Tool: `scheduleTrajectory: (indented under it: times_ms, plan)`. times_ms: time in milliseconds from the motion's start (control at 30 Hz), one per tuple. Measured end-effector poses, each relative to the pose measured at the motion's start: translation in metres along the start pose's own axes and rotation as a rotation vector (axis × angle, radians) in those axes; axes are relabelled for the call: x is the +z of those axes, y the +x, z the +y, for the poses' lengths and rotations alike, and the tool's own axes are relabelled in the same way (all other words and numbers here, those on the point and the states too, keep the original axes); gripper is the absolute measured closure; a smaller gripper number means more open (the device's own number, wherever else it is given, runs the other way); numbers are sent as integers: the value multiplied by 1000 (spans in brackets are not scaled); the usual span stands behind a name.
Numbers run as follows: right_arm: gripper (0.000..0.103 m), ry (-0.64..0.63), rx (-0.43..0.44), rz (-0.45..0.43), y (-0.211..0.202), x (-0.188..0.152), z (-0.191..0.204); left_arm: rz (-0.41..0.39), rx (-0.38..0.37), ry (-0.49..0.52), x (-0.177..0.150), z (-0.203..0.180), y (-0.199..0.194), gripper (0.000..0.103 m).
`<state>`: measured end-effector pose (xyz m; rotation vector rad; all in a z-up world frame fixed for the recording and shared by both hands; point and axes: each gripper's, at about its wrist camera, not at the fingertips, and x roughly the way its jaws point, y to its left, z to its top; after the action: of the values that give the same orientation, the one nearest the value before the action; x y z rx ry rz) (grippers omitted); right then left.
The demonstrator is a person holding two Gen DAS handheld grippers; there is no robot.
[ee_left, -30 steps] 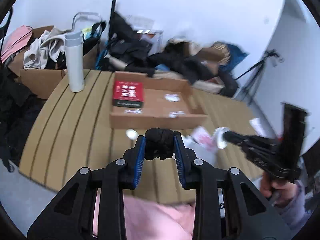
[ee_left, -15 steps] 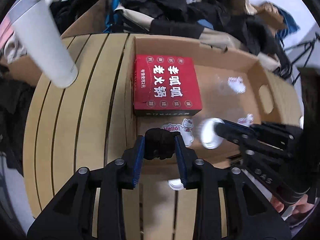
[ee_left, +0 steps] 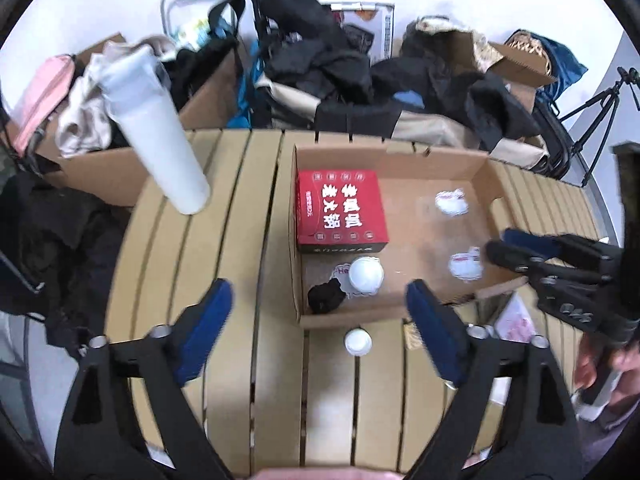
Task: Organize objects
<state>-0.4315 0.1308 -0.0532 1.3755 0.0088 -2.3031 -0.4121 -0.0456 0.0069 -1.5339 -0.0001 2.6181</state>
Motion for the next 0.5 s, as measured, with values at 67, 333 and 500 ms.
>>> scheduleTrajectory:
  times_ms: [67, 333, 500]
  plan:
    - [20, -37, -21, -23, -38, -2, -2, -2, -26, -6, -2, -7, -29, 1]
    - [12, -29, -130, -133, -159, -45, -16, -55, -36, 49, -33, -49, -103, 0]
    - [12, -32, -160, -166, -192, -81, -12, -127, 43, 60, -65, -69, -141, 0]
